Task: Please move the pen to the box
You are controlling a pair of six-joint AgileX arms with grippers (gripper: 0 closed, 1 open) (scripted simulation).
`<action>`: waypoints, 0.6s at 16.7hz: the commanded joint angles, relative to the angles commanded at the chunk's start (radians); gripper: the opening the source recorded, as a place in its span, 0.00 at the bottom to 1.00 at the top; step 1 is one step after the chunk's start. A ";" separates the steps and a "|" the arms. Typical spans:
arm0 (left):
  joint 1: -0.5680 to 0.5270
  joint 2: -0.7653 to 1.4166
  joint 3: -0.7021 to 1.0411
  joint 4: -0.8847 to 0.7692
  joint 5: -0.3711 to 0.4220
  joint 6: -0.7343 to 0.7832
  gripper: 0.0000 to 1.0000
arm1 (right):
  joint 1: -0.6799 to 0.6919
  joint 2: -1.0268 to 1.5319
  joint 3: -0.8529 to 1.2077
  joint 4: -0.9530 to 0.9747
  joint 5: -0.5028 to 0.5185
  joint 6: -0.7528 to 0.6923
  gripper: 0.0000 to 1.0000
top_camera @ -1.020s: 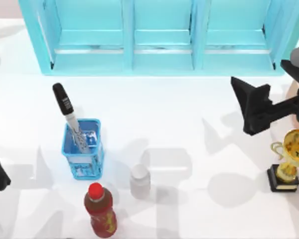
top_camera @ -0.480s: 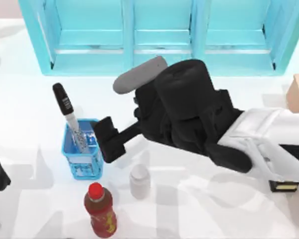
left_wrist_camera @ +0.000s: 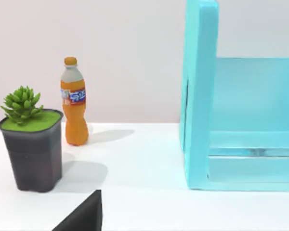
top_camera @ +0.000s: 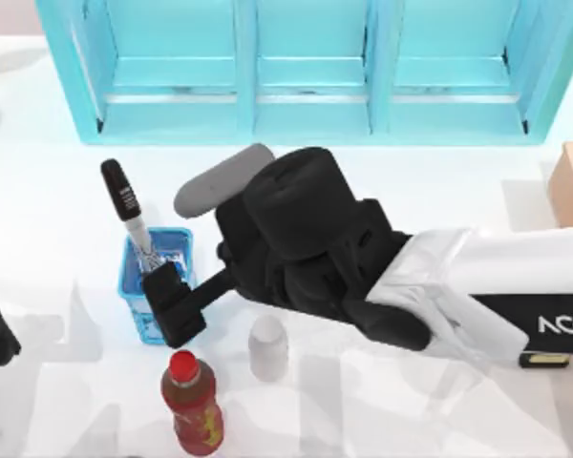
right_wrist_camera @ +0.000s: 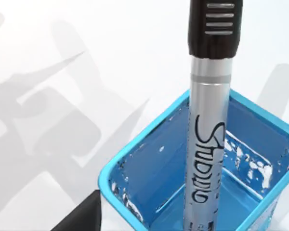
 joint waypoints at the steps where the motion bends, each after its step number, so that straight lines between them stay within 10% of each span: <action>1: 0.000 0.000 0.000 0.000 0.000 0.000 1.00 | -0.004 -0.003 -0.005 0.000 -0.001 -0.001 1.00; 10: 0.000 0.000 0.000 0.000 0.000 0.000 1.00 | 0.031 0.249 0.262 -0.016 0.029 0.016 1.00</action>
